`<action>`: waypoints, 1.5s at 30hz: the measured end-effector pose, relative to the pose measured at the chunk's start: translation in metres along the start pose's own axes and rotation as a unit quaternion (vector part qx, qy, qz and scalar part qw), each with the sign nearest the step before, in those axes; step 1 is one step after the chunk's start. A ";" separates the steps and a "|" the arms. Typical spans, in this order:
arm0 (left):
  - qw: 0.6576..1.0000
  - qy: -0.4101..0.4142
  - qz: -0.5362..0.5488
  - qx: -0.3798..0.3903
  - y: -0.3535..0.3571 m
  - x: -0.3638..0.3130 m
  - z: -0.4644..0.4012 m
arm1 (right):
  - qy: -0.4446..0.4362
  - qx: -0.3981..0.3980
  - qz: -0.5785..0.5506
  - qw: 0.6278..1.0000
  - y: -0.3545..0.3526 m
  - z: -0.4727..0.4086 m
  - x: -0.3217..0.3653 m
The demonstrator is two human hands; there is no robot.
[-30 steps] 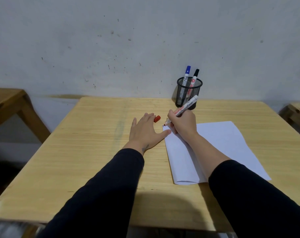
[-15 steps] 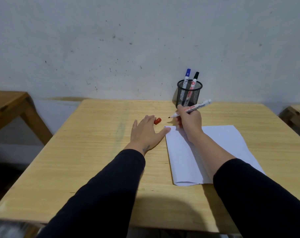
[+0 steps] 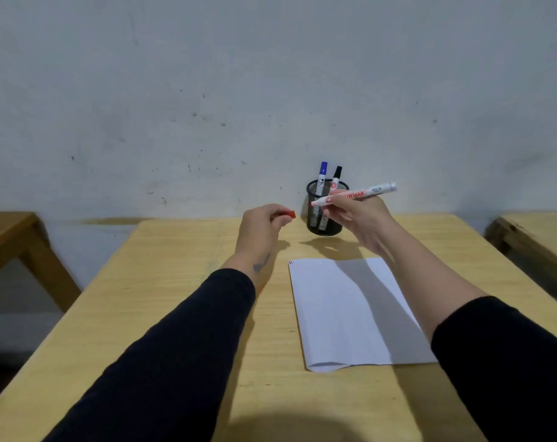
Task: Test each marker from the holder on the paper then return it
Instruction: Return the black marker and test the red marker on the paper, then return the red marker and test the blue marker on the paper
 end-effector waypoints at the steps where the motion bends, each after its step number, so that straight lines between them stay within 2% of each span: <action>1: 1.000 0.014 0.009 0.004 0.000 -0.010 -0.001 | -0.003 0.003 -0.006 1.000 0.002 0.000 0.006; 6: 0.999 0.043 0.031 0.012 0.002 -0.034 -0.007 | -0.026 0.008 0.000 1.000 0.007 0.004 0.030; 18: 0.997 0.066 0.023 0.028 0.010 -0.061 0.006 | -0.035 0.042 0.029 0.998 0.009 0.017 0.036; 29: 0.998 0.060 -0.025 0.012 0.011 -0.062 0.007 | -0.018 0.017 0.001 1.000 0.011 0.014 0.022; 31: 0.998 0.053 -0.032 0.006 0.011 -0.059 0.007 | -0.015 0.013 0.024 1.000 0.011 0.013 0.019; 33: 0.999 0.038 -0.034 -0.001 0.009 -0.055 0.004 | -0.003 0.006 0.124 0.992 0.009 0.013 0.018; 35: 0.999 0.031 -0.041 -0.003 0.006 -0.055 -0.001 | -0.025 -0.018 0.299 0.954 0.006 0.014 0.030; 36: 0.998 0.035 -0.048 -0.002 0.005 -0.057 -0.003 | -0.072 -0.044 0.414 0.906 0.004 0.014 0.046; 38: 0.997 0.051 -0.066 -0.001 0.004 -0.065 -0.007 | -0.216 -0.082 0.592 0.772 0.016 0.019 0.081; 40: 0.995 0.068 -0.071 0.005 0.006 -0.074 -0.011 | -0.307 -0.032 0.663 0.682 0.036 0.020 0.088; 42: 0.994 0.085 -0.067 0.009 0.010 -0.083 -0.015 | -0.329 0.003 0.688 0.647 0.040 0.010 0.083; 45: 0.995 0.091 -0.045 0.003 0.016 -0.086 -0.025 | -0.347 -0.023 0.671 0.655 0.031 -0.004 0.087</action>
Point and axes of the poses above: each hand's wrist, its own z-axis away from the middle knuckle, its own y-axis out of the palm, x = y × z, the point moved 9 cm from there along -z, towards the middle knuckle, and after that the axes turned 8 degrees about -y, right-handed, at the moved point
